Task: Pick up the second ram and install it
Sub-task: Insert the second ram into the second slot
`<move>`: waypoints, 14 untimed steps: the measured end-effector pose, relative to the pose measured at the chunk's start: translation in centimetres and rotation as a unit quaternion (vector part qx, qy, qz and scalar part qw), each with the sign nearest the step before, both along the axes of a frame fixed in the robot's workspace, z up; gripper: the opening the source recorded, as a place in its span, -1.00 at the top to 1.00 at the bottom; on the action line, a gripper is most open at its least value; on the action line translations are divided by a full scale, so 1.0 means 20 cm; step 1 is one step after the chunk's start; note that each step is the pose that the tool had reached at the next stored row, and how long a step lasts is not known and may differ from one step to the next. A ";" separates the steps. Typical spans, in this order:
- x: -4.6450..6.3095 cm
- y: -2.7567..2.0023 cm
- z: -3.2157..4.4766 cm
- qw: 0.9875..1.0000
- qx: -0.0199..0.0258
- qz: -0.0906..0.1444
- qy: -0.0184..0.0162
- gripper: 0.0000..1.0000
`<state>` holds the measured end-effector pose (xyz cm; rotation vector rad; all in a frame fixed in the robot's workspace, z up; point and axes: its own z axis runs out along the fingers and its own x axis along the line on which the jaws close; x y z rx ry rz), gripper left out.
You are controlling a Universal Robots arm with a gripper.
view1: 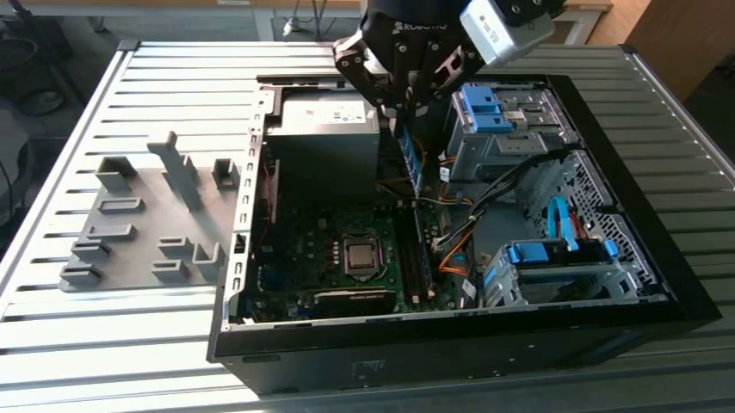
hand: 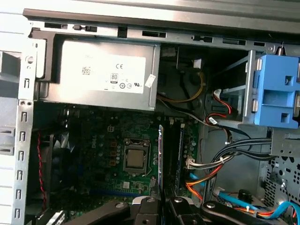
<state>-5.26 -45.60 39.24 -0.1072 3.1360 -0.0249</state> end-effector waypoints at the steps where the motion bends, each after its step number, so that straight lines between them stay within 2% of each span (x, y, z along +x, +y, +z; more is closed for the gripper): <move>1: 0.01 0.000 -0.008 1.000 0.000 0.000 0.001 0.73; 6: 0.08 0.000 -0.053 1.000 0.000 -0.003 0.003 0.73; 9: 0.10 0.001 -0.078 1.000 0.000 -0.012 0.003 0.73; 14: 0.11 0.004 -0.124 1.000 0.000 -0.013 0.003 0.73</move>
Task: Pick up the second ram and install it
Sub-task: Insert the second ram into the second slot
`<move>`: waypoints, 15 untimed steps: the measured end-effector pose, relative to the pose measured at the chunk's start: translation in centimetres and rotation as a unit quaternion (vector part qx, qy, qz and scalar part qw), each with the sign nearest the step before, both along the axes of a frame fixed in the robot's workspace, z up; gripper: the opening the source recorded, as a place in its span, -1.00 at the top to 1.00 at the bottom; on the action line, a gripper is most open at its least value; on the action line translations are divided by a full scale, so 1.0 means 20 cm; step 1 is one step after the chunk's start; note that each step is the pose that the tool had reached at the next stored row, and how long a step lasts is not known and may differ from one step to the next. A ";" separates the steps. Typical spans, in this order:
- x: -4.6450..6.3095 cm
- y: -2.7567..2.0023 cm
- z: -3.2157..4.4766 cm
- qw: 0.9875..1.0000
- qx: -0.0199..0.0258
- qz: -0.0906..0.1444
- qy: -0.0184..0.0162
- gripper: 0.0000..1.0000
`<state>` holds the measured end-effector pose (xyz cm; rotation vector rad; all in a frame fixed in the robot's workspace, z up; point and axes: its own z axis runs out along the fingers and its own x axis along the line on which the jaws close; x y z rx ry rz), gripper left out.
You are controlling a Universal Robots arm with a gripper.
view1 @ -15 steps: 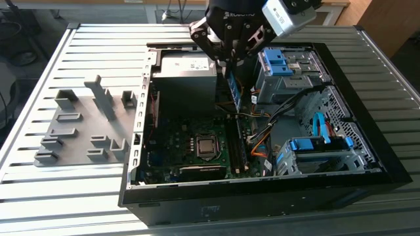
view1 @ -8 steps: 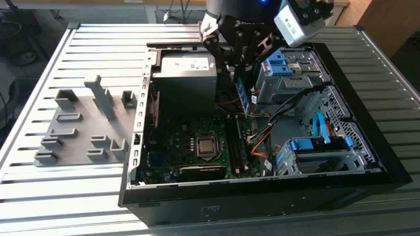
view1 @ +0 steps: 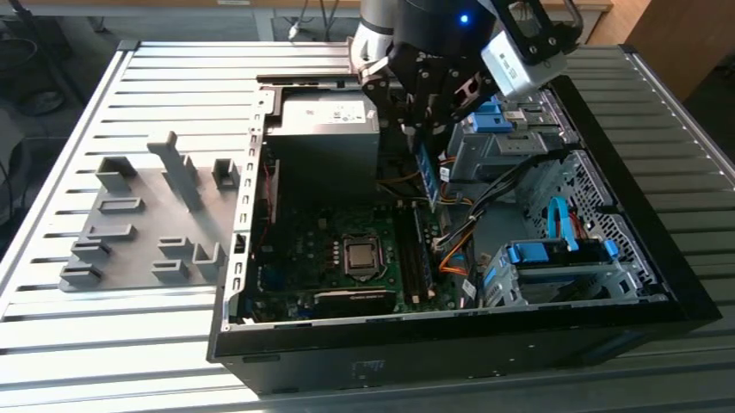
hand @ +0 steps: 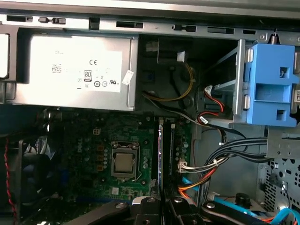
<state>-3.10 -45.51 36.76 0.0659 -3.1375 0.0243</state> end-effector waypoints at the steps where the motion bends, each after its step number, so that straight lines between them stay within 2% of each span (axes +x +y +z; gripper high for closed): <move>1: 0.00 0.000 -0.009 1.000 0.000 0.000 0.000 0.73; 10: 0.00 0.000 -0.090 1.000 0.000 0.000 0.000 0.73; 15: 0.03 0.000 -0.136 1.000 0.000 0.002 0.000 0.73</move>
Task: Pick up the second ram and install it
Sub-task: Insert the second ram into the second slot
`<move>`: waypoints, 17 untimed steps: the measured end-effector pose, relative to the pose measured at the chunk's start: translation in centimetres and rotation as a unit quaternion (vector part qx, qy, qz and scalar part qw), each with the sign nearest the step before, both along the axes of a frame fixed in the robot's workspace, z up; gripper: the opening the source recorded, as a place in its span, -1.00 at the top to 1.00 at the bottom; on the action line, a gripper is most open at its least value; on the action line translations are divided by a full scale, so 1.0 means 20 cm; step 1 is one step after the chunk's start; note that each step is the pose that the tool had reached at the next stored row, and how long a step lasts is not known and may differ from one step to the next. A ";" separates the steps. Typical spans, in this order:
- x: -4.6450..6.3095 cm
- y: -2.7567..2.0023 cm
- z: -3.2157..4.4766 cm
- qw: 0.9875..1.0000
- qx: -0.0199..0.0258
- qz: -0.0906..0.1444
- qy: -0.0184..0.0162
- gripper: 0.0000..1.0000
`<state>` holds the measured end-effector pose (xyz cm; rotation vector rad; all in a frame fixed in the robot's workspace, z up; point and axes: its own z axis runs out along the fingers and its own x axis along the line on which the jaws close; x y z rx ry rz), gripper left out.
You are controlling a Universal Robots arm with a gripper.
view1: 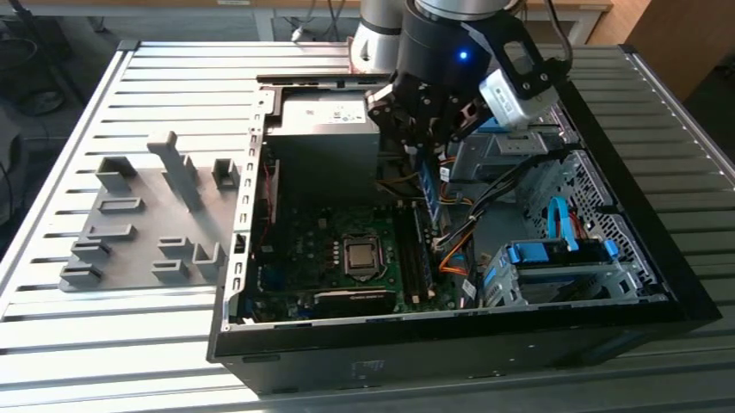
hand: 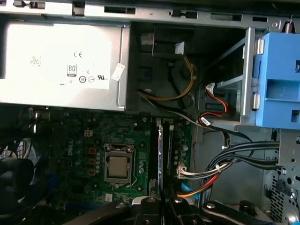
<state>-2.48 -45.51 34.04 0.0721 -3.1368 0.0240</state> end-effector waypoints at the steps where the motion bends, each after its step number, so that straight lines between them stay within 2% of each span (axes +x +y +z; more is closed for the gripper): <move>1: 0.00 0.000 -0.006 1.000 0.000 -0.001 0.000 0.73; 10: 0.00 0.000 -0.081 1.000 0.000 -0.008 0.000 0.73; 14: 0.00 -0.021 -0.118 1.000 0.000 -0.008 0.001 0.73; 17: 0.00 -0.026 -0.145 1.000 0.000 -0.008 0.001 0.73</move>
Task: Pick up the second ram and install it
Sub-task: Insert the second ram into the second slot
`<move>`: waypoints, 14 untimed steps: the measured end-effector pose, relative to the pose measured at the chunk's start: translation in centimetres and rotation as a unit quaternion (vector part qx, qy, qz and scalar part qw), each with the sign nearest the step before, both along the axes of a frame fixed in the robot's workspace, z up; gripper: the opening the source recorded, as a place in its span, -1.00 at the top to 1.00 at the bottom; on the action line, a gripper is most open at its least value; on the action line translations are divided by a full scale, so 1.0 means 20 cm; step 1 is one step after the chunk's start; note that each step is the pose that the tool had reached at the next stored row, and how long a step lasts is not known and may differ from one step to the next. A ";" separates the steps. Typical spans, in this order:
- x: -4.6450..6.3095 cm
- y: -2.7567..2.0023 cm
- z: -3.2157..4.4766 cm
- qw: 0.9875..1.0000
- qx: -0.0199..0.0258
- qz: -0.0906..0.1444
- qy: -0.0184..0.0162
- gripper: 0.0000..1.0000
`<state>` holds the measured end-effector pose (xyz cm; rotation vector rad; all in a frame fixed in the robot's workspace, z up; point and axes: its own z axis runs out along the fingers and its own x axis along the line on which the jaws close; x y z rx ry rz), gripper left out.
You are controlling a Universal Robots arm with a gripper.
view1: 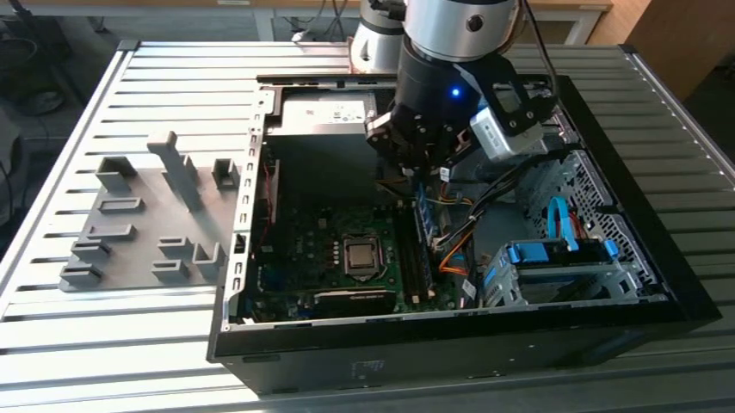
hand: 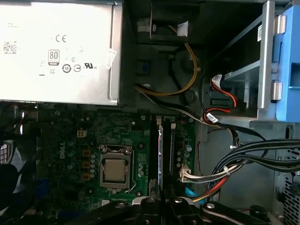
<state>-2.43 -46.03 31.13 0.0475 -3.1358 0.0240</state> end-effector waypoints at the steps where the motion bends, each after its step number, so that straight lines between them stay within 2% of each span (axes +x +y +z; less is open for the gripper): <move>1: 0.00 0.000 -0.009 1.000 0.000 0.000 0.000 0.73; 6: 0.00 0.000 -0.053 1.000 0.000 -0.001 0.000 0.73; 10: 0.00 0.000 -0.074 1.000 0.000 -0.017 0.000 0.73; 14: 0.00 0.000 -0.111 1.000 0.000 -0.014 0.002 0.73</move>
